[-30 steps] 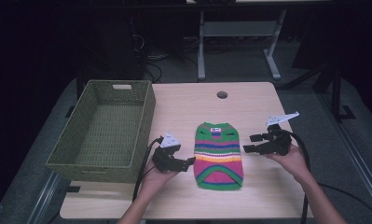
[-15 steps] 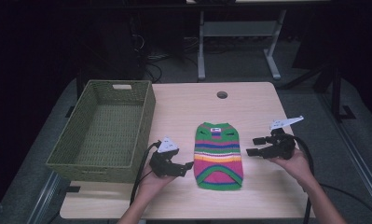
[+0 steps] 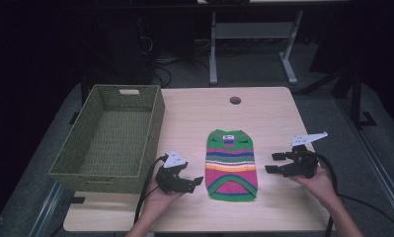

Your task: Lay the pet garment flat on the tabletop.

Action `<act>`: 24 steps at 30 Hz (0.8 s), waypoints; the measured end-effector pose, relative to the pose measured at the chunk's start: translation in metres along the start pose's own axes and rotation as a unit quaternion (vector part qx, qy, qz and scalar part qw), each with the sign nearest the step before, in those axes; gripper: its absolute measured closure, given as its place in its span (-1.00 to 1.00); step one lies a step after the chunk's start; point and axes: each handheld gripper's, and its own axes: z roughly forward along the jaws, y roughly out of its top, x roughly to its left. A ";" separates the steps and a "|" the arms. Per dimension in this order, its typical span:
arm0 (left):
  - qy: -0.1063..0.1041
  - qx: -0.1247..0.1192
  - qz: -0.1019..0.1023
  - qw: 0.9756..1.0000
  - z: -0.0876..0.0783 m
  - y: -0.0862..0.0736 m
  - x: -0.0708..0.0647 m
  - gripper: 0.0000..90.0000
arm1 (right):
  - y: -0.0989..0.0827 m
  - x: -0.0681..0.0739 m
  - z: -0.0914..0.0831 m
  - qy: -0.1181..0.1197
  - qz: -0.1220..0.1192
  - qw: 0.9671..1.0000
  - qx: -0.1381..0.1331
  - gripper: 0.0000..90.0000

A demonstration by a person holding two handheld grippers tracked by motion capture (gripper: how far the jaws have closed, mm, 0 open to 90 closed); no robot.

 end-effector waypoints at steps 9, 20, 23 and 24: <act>-0.007 0.000 0.002 1.000 -0.004 -0.006 -0.003 -0.57 | -0.010 0.009 -0.004 -0.009 -0.014 1.000 0.011 -0.44; -0.007 -0.001 0.003 1.000 -0.012 -0.014 -0.009 -0.57 | -0.026 0.015 -0.006 -0.006 -0.008 1.000 0.017 -0.47; -0.007 -0.002 0.003 1.000 -0.014 -0.016 -0.010 -0.57 | -0.033 0.018 -0.006 -0.007 -0.010 1.000 0.013 -0.46; -0.009 -0.003 0.002 1.000 -0.014 -0.017 -0.010 -0.57 | -0.036 0.018 -0.007 -0.008 -0.009 1.000 0.011 -0.46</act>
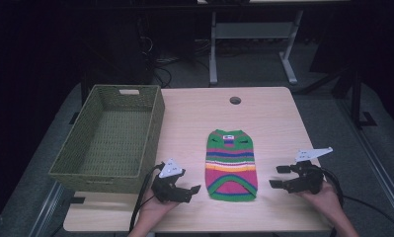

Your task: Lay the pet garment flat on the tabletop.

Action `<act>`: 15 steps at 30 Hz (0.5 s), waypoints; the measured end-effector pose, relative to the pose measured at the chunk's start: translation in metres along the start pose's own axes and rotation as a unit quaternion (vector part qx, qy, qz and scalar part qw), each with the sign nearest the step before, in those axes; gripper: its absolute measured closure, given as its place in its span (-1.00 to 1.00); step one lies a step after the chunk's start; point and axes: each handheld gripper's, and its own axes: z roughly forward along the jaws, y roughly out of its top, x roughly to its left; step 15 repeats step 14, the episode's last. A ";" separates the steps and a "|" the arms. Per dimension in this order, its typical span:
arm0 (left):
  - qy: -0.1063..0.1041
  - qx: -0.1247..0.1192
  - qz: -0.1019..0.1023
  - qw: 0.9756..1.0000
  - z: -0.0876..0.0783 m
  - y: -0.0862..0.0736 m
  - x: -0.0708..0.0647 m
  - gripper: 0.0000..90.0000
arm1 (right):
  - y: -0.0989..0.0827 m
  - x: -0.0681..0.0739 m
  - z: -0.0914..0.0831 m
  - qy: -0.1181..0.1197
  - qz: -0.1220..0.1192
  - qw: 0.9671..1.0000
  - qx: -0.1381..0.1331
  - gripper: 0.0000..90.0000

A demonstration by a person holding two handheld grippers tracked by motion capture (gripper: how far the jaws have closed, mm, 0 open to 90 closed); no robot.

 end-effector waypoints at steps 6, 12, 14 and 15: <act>0.000 0.000 0.002 1.000 -0.005 -0.005 -0.001 -0.57 | -0.015 0.001 -0.004 -0.002 0.014 1.000 -0.013 -0.47; 0.009 -0.006 0.010 1.000 -0.014 -0.013 -0.005 -0.57 | -0.027 0.004 -0.009 0.000 0.025 0.999 -0.027 -0.49; 0.011 -0.009 0.012 1.000 -0.017 -0.016 -0.005 -0.57 | -0.031 0.006 -0.010 0.000 0.028 0.999 -0.029 -0.50; 0.011 -0.009 0.012 1.000 -0.017 -0.016 -0.005 -0.57 | -0.031 0.006 -0.010 0.000 0.028 0.999 -0.029 -0.50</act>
